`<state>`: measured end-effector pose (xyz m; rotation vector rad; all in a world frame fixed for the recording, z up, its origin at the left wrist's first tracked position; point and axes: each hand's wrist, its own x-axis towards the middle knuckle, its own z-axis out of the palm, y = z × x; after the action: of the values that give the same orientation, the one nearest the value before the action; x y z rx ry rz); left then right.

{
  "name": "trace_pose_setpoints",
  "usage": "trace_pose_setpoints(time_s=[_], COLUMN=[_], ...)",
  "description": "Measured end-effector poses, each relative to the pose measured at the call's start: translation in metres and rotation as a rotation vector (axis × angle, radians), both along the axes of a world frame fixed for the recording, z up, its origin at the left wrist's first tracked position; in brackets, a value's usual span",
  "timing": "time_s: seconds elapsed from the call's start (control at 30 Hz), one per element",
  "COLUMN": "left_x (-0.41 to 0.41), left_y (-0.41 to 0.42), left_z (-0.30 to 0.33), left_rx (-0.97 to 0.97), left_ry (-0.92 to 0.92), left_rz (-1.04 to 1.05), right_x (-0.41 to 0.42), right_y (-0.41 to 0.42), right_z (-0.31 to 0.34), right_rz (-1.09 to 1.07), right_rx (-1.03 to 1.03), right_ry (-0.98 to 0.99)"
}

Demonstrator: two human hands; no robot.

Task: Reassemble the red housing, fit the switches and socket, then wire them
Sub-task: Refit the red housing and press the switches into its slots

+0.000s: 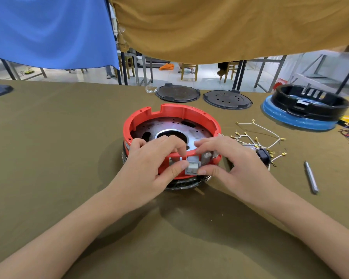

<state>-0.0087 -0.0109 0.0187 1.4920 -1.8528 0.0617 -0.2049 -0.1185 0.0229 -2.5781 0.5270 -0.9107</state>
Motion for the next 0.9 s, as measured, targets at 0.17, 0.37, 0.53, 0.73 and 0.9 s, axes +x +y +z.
trace_pose_setpoints(time_s=[0.17, 0.37, 0.53, 0.73, 0.9], left_x=[-0.001, -0.001, -0.003, -0.007, -0.009], left_y=[0.002, 0.002, 0.003, 0.002, 0.001], left_z=[0.003, 0.004, 0.005, 0.004, 0.002], left_rx=[0.038, 0.069, 0.078, 0.055, 0.023], left_ry=[0.008, 0.034, 0.039, 0.073, 0.110], left_rz=[0.004, -0.004, -0.010, 0.007, 0.041], right_x=[0.000, 0.000, -0.001, -0.002, 0.001], right_y=[0.005, 0.008, 0.010, 0.006, 0.007], right_z=[-0.005, -0.006, -0.004, 0.002, 0.005], right_rz=[0.028, 0.019, 0.072, 0.084, 0.061], right_rx=[0.025, 0.072, 0.107, 0.106, 0.094], right_ry=[-0.099, -0.061, -0.013, 0.039, 0.045])
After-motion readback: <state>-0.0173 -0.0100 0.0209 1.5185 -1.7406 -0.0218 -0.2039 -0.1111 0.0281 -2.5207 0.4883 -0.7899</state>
